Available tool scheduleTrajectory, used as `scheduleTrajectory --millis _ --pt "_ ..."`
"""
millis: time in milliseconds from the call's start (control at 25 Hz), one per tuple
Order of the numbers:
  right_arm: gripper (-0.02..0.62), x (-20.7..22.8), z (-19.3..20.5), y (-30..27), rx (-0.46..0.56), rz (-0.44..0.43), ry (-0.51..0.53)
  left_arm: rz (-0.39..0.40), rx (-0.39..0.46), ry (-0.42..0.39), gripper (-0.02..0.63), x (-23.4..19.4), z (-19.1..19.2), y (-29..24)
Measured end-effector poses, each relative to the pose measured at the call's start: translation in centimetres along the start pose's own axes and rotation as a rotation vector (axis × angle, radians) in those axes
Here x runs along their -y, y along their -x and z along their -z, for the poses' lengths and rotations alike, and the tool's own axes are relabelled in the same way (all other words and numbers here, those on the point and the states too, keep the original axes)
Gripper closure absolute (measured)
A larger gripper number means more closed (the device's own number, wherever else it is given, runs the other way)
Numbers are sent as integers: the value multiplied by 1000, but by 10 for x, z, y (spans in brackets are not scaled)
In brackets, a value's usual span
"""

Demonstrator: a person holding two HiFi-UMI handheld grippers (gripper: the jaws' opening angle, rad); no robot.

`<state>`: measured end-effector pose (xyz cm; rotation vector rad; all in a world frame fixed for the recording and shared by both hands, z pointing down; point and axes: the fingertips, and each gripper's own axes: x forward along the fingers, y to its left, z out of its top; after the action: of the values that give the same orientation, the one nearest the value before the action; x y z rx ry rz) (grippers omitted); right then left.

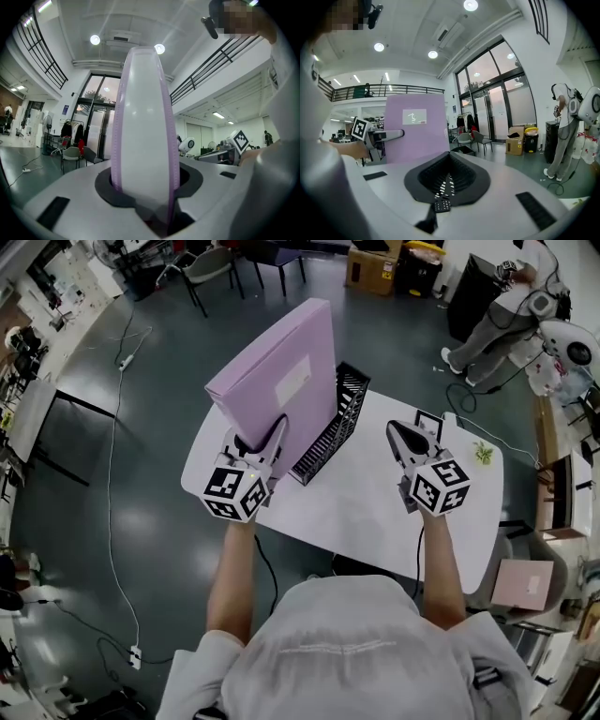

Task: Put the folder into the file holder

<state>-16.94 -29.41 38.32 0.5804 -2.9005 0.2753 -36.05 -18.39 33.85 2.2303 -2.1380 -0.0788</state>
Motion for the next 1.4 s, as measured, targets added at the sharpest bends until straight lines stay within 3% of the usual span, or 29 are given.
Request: scheduleTrajectory --millis 760,1400 --pt "571 44 38 15 -65 64 -35 45 33 -59 428 18 50 -54" --pt "569 57 72 15 -126 87 -90 18 13 -28 423 19 105 -62"
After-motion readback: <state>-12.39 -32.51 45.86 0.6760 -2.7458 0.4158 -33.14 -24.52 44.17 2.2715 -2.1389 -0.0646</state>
